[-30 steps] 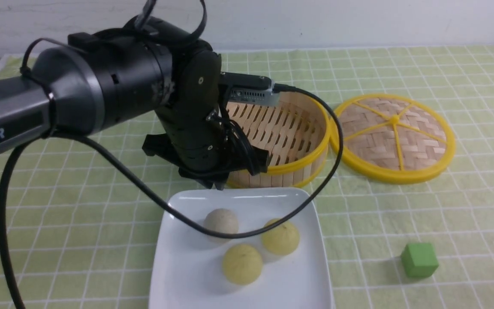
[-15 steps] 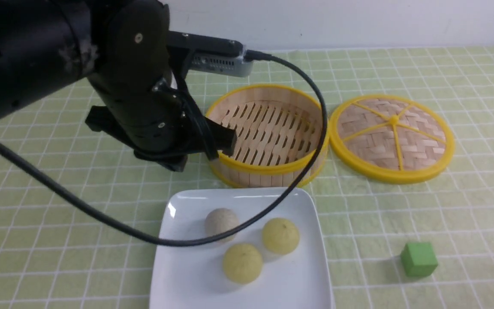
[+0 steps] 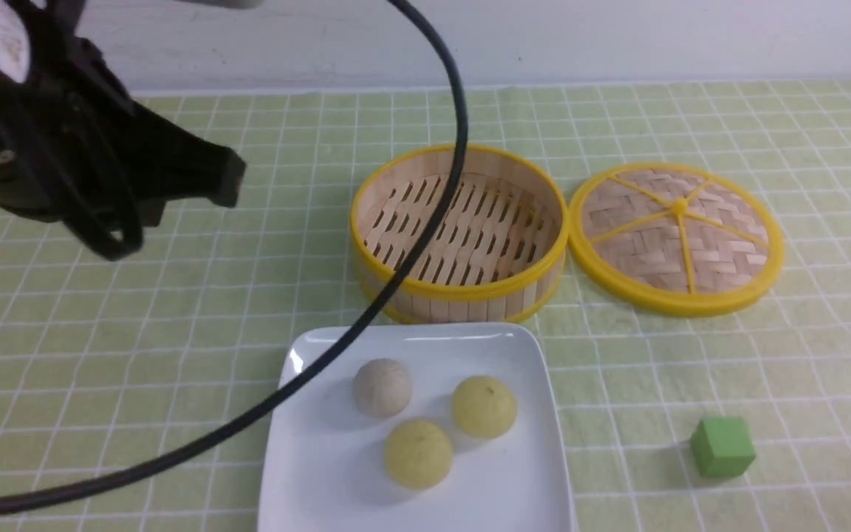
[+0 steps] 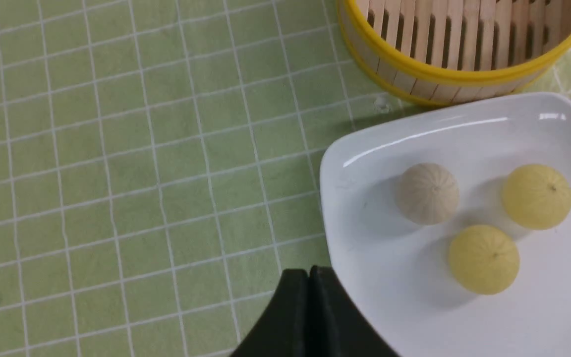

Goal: Put the steamed buns into the plate on the green tablecloth.

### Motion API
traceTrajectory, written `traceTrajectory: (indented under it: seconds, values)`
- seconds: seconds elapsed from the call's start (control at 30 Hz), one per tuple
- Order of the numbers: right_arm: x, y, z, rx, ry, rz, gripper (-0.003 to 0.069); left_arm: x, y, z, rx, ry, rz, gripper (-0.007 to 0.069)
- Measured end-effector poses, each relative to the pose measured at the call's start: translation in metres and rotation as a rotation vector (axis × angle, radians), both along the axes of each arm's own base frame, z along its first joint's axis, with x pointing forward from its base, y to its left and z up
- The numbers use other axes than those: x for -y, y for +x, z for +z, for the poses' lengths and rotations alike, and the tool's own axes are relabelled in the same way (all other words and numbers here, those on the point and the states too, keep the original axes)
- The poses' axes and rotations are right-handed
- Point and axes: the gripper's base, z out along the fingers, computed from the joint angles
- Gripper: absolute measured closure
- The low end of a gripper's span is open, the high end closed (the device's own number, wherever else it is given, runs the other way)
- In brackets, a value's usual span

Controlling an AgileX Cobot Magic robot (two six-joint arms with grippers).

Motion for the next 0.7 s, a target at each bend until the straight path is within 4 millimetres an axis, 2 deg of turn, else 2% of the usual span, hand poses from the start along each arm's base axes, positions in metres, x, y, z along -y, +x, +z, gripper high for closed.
traceTrajectory:
  seconds: [0.13,0.3,0.53,0.57,0.7]
  values:
    - [0.000,0.000,-0.001,-0.014,-0.004,0.000,0.0647,-0.015,-0.020,0.003,0.032,-0.010,-0.010,0.0622]
    - [0.001,-0.001,-0.006,-0.064,-0.113,0.021,0.0643,-0.034,-0.046,-0.016,0.017,-0.010,0.002,0.0622]
    - [0.001,-0.002,-0.009,-0.096,-0.192,0.042,0.0634,-0.068,-0.091,-0.057,0.006,-0.064,0.065,0.0622]
    - [0.001,-0.002,-0.009,-0.096,-0.194,0.042,0.0633,-0.074,-0.099,-0.069,0.028,-0.087,0.062,0.0622]
    - [0.001,-0.002,-0.009,-0.097,-0.195,0.042,0.0629,-0.075,-0.108,-0.100,0.221,-0.259,-0.007,0.0622]
